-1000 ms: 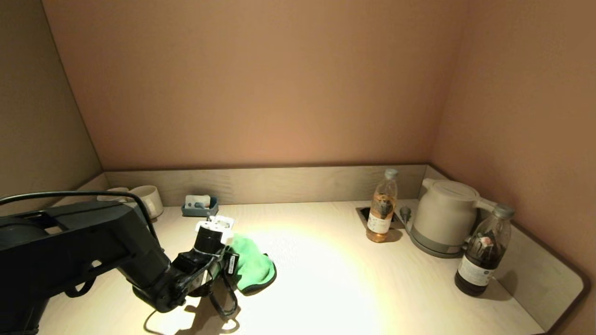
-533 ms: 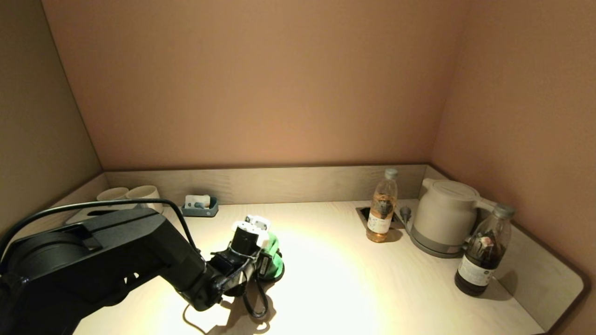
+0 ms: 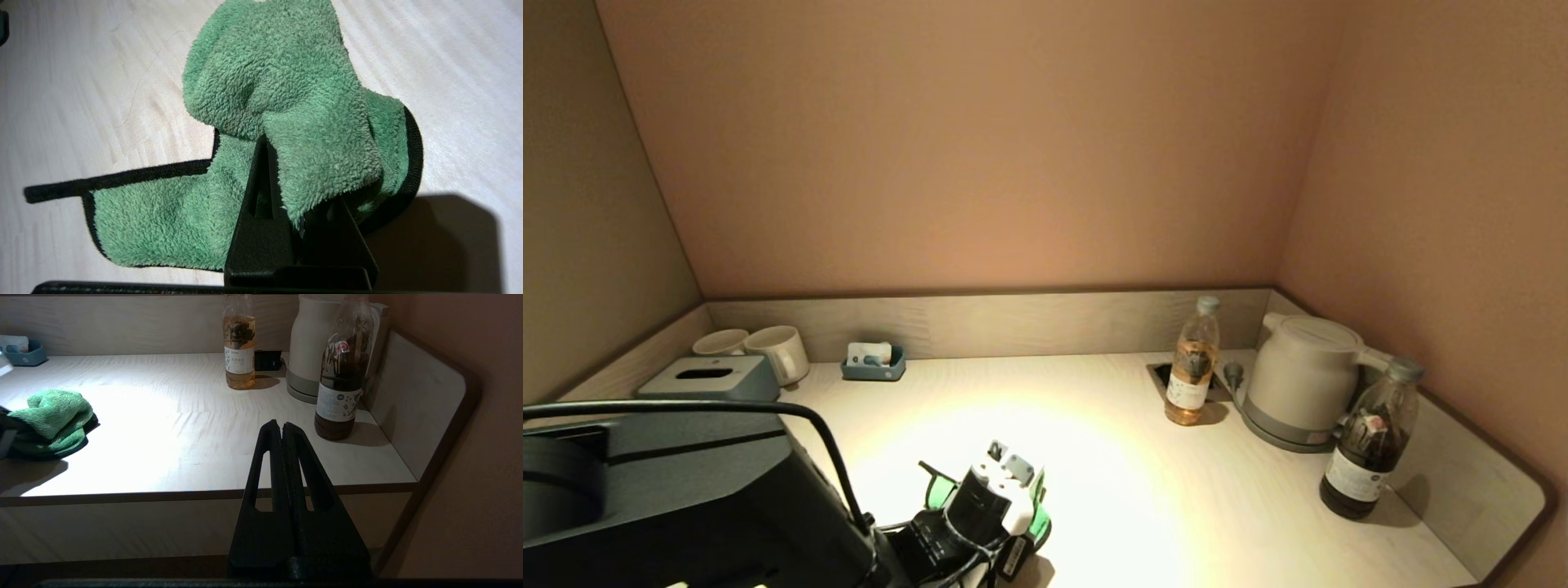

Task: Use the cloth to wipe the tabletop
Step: Sweep the stains on the table

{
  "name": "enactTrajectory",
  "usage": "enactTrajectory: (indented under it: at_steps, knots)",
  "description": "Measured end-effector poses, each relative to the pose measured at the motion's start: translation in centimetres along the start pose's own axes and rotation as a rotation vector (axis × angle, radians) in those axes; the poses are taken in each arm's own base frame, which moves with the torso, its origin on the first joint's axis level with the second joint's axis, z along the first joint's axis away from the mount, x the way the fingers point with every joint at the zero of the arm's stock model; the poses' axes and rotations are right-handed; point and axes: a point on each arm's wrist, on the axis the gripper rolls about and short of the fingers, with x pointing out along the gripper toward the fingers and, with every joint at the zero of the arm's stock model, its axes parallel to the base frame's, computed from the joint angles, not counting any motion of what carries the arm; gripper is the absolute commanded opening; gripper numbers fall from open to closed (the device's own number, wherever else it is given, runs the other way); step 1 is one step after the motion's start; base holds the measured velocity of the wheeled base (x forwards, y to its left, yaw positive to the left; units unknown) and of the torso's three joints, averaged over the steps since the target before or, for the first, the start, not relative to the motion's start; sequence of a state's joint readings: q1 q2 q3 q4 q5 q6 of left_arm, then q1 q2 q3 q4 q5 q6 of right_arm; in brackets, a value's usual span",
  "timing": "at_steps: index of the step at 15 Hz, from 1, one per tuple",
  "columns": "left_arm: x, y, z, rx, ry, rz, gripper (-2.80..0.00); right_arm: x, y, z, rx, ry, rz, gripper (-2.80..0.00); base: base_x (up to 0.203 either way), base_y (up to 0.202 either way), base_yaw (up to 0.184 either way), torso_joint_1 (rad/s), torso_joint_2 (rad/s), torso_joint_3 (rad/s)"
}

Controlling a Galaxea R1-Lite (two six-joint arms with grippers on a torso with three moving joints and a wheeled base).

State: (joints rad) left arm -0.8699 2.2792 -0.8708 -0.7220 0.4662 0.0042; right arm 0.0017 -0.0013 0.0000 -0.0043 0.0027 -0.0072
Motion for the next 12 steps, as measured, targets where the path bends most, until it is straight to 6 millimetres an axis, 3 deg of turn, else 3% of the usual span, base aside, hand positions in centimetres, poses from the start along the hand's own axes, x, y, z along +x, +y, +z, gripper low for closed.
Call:
enactTrajectory:
  at_steps: [4,7,12]
  knots:
    - [-3.9,2.7,-1.5,-0.039,-0.02,0.025,-2.8,0.0,0.0,0.0,0.0,-0.001,0.0,-2.8,0.0,0.0,0.0,0.0,0.0,0.0]
    - [-5.4,8.1,-3.0,-0.134,-0.024,0.147,-2.8,0.0,0.0,0.0,0.0,-0.001,0.001,-2.8,0.0,0.0,0.0,0.0,0.0,0.0]
    - [-5.6,16.5,-3.9,-0.305,-0.054,0.388,-2.8,0.0,0.0,0.0,0.0,-0.001,0.001,-2.8,0.0,0.0,0.0,0.0,0.0,0.0]
